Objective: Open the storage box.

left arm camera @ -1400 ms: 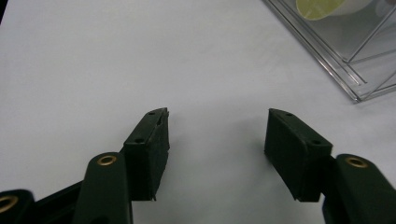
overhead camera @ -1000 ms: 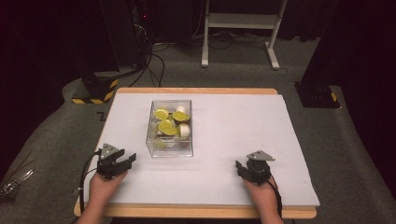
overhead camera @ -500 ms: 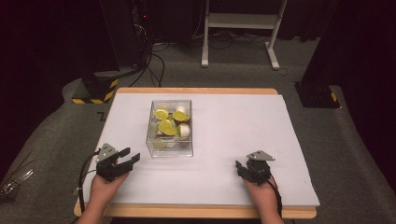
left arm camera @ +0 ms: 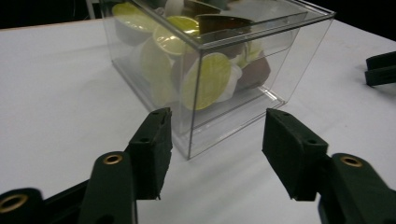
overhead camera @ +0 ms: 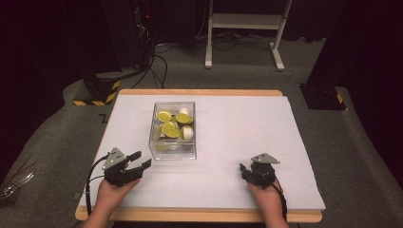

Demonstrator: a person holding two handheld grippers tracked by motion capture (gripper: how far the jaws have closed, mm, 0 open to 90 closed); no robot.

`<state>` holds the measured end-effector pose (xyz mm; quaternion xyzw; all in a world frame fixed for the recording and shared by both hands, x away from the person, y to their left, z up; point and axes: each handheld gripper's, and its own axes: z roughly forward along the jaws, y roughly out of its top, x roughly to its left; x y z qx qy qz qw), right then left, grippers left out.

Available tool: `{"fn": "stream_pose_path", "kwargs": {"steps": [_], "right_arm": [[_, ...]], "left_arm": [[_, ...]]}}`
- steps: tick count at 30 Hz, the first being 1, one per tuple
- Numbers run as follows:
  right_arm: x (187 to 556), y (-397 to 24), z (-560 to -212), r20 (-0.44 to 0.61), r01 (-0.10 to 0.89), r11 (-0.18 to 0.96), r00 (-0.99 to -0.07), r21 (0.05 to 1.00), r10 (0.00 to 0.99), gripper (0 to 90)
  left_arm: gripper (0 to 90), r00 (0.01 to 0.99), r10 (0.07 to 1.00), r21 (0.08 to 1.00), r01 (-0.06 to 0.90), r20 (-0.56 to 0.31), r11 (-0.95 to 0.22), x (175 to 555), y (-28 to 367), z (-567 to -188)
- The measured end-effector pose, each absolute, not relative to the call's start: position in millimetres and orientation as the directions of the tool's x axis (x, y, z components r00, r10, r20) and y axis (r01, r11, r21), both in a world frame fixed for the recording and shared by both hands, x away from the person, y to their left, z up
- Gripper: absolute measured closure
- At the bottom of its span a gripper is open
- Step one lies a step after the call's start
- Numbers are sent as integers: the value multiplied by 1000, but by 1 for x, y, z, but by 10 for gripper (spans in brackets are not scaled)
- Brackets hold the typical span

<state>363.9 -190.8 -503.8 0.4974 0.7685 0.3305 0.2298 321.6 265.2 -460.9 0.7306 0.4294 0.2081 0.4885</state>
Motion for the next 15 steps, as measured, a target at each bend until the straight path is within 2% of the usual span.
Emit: {"fn": "stream_pose_path", "kwargs": {"steps": [5, 9, 12, 15], "right_arm": [[364, -191, -504, -23, 614, 287, -400, 735, 916, 413], [364, -191, -504, -19, 616, 283, -398, 735, 917, 413], [364, -191, -504, -19, 616, 283, -399, 735, 917, 412], [364, -191, -504, -19, 616, 283, -399, 735, 917, 412]], "left_arm": [[438, 562, 820, 899, 407, -106, -163, 320, 252, -460], [449, 582, 803, 904, 403, -131, -144, 323, 246, -462], [511, 567, 816, 901, 406, -114, -156, 324, 241, -462], [489, 567, 816, 895, 414, -113, -164, 327, 232, -462]]}}
